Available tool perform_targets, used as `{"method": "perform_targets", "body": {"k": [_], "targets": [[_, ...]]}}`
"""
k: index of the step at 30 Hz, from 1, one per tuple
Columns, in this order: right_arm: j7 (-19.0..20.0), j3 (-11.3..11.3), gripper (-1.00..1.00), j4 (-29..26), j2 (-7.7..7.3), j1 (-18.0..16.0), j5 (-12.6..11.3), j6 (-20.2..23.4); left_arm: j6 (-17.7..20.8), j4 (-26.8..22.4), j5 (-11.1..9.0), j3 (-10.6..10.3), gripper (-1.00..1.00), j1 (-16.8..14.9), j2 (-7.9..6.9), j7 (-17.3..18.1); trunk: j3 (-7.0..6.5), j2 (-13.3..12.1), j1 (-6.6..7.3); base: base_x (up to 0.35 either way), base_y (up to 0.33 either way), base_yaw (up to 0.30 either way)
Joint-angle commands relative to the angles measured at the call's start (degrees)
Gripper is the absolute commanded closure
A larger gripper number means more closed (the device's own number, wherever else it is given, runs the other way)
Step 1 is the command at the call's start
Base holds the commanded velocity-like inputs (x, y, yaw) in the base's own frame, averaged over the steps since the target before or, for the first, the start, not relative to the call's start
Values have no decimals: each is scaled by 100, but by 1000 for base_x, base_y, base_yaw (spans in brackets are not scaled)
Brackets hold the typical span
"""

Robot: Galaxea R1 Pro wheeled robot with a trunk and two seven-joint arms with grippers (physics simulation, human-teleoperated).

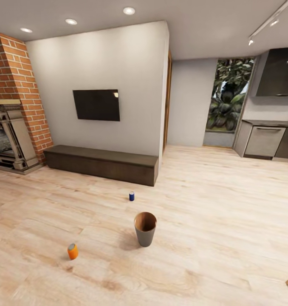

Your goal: Put the three can of soda from the living room inside the tash can in the kitchen.

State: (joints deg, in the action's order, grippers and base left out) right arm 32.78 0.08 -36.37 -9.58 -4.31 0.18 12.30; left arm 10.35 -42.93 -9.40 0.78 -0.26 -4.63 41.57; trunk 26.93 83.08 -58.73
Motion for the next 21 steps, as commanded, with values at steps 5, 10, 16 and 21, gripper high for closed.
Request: {"method": "perform_targets", "body": {"k": [5, 10, 16, 21], "targets": [[0, 9, -100, 12, 0, 0, 0, 0, -7, 1, 0, 1, -100, 0, 1, 8, 0, 0, 0, 348, 0, 0], [0, 9, -100, 15, 0, 0, 0, 0, -7, 3, 0, 1, -100, 0, -1, 8, 0, 0, 0, 348, 0, 0], [0, 12, -100, 16, 0, 0, 0, 0, -13, -1, 0, 6, -100, 1, -1, 10, 0, 0, 0, 308, 0, 0], [0, 17, -100, 16, 0, 0, 5, 0, -25, -8, 0, 18, -100, 0, -1, 39, 0, 0, 0, 26, 0, 0]]}}
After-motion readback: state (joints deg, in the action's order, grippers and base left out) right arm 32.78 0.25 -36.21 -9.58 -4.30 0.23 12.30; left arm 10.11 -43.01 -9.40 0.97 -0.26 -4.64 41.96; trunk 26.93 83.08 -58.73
